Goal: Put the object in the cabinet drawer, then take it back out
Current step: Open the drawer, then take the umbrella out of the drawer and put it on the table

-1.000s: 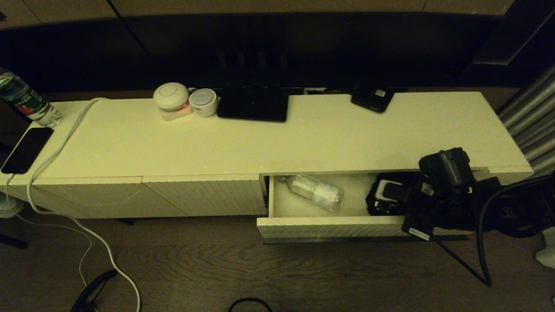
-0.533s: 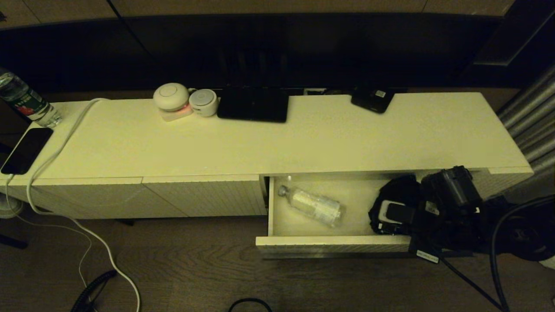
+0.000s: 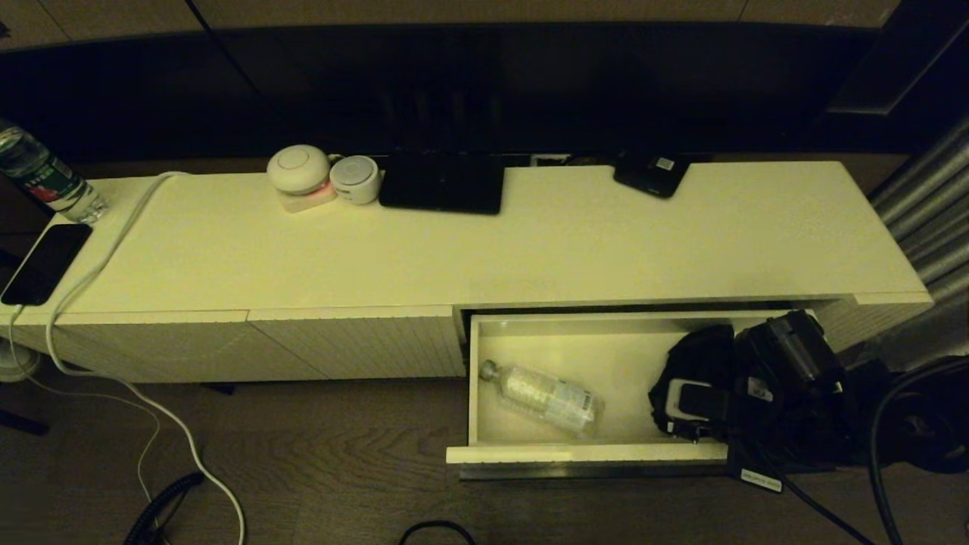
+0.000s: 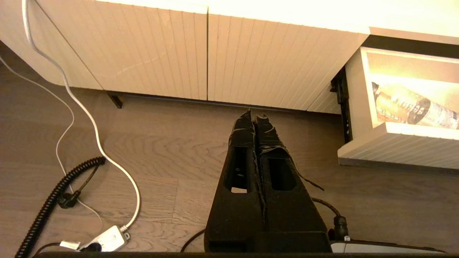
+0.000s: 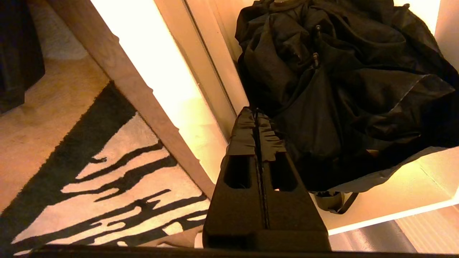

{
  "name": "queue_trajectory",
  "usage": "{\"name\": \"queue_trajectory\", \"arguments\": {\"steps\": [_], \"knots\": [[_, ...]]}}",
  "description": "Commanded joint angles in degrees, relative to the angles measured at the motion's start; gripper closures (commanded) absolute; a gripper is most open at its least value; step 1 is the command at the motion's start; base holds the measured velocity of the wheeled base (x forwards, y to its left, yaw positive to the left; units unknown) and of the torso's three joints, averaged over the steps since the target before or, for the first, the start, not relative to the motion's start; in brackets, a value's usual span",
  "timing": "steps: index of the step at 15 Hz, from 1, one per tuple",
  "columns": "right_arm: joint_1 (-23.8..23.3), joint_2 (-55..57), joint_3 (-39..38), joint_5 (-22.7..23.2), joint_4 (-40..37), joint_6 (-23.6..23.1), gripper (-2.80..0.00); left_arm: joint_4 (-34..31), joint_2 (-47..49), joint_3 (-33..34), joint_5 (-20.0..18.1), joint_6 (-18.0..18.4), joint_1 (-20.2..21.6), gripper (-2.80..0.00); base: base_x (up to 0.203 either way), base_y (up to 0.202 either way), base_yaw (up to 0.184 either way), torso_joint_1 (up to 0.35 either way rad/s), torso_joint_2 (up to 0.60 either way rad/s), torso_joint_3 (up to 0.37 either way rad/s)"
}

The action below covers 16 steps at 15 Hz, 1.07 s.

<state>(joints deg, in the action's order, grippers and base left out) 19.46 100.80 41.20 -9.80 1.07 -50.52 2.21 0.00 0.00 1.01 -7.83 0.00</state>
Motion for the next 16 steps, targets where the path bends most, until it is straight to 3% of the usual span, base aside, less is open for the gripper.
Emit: {"name": "queue_trajectory", "arguments": {"steps": [1, 6, 11, 12, 14, 16], "knots": [[0.0, 0.0, 0.6, -0.1, 1.0, -0.5, 0.0, 0.1, -0.1, 0.0, 0.0, -0.1, 0.0, 0.0, 0.0, 0.0, 0.0, 0.0, 0.0, 0.0], [-3.1, -3.4, 5.4, -1.6, 5.7, -1.9, 0.0, 0.1, -0.1, 0.0, 0.0, -0.1, 0.0, 0.0, 0.0, 0.0, 0.0, 0.0, 0.0, 0.0], [-9.3, -7.1, 10.2, -1.8, 2.9, -17.7, 0.0, 0.0, -0.1, 0.0, 0.0, -0.1, 0.0, 0.0, 0.0, 0.0, 0.0, 0.0, 0.0, 0.0], [-10.9, -7.5, 10.5, -1.2, 2.6, -22.4, -2.8, 0.0, -0.1, 0.0, 0.0, -0.1, 0.0, 0.0, 0.0, 0.0, 0.0, 0.0, 0.0, 0.0], [-14.8, -7.4, 11.1, 1.3, 0.6, -29.7, -2.8, 0.0, -0.1, 0.0, 0.0, -0.2, 0.0, 0.0, 0.0, 0.0, 0.0, 0.0, 0.0, 0.0], [-17.4, -6.2, 12.2, 6.6, -3.9, -34.6, -2.8, 0.1, -0.1, 0.0, 0.0, -0.1, 0.0, 0.0, 0.0, 0.0, 0.0, 0.0, 0.0, 0.0]]}}
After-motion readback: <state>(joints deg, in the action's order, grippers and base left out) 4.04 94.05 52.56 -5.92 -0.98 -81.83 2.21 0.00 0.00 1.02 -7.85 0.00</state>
